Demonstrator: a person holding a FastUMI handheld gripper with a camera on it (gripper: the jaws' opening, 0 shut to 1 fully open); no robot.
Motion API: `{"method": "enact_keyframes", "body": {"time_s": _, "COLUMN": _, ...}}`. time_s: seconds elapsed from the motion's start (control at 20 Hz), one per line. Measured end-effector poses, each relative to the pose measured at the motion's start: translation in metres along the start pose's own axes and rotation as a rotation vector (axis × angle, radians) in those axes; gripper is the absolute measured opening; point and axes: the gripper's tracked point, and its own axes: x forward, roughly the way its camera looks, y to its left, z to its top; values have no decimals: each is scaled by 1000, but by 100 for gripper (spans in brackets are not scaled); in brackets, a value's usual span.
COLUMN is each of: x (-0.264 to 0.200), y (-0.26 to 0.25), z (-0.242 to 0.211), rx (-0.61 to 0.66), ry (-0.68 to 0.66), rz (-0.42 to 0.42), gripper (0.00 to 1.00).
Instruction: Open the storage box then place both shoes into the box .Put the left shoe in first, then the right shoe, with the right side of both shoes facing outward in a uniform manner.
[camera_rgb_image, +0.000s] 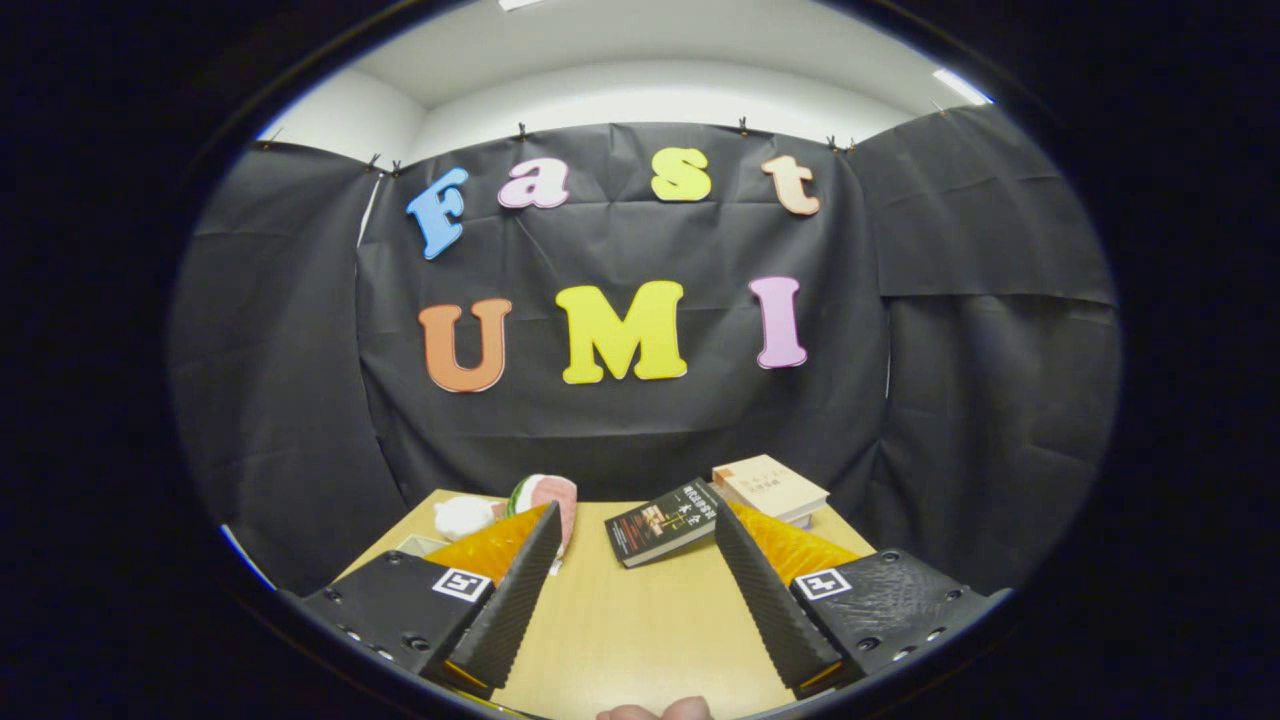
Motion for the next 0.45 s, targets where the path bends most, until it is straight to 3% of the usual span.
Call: {"method": "enact_keyframes", "body": {"time_s": 0.45, "x": 3, "y": 12, "z": -3, "rx": -21, "ry": -8, "rz": 7, "gripper": 94}}
